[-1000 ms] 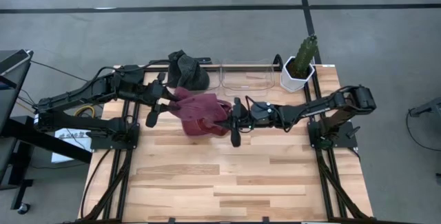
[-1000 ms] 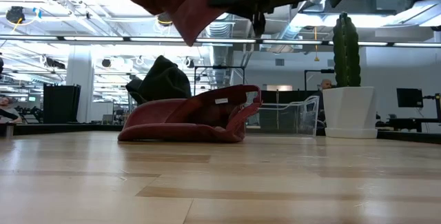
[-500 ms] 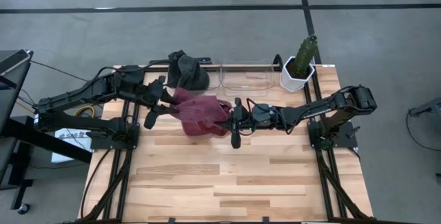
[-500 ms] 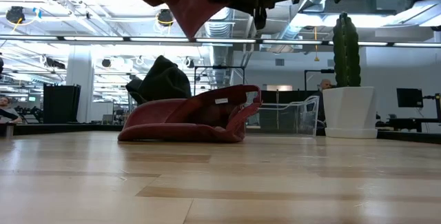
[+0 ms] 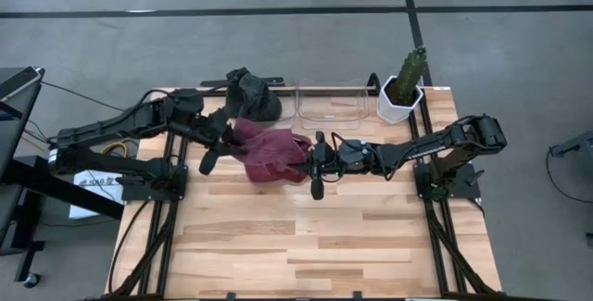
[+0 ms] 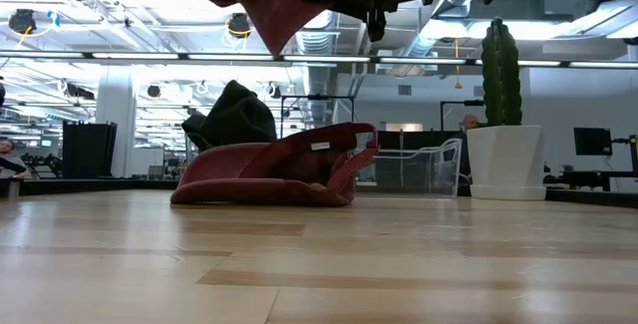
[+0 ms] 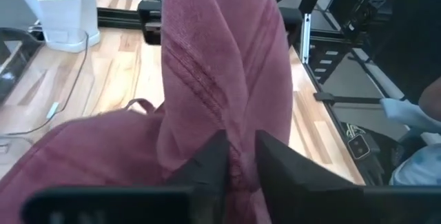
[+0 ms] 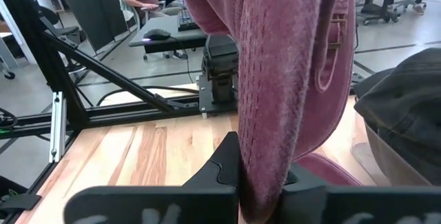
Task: Pick & Place hat
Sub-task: Put the right red cap into the right transparent bin
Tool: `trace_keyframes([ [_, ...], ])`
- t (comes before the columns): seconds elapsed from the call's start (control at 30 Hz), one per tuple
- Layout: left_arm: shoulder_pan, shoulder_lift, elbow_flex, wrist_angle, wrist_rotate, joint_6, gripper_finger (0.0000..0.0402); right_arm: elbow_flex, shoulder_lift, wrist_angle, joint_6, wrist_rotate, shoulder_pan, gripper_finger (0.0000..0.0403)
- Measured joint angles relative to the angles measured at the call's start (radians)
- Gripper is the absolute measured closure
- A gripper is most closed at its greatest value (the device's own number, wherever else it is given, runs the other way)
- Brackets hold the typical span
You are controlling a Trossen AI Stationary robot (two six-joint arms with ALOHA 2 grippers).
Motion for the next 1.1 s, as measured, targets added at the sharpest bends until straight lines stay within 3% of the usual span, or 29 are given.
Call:
trace_keyframes([
  [0.13, -0.022, 0.01, 0.0, 0.041, 0.0, -0.004, 0.0377, 0.0, 0.0, -0.009, 0.003, 0.0, 0.0, 0.0398],
  [0.47, -0.075, 0.01, 0.0, 0.063, -0.031, -0.022, 0.0376, 0.0, 0.0, -0.075, 0.057, 0.018, 0.0, 0.0363],
  [0.87, -0.141, 0.01, 0.0, 0.131, -0.032, -0.074, 0.0374, 0.0, 0.0, -0.233, 0.092, 0.023, 0.0, 0.0239],
  [1.1, -0.172, 0.01, 0.0, 0.14, -0.064, -0.101, 0.0373, 0.0, 0.0, -0.239, 0.127, 0.023, 0.0, 0.0162],
])
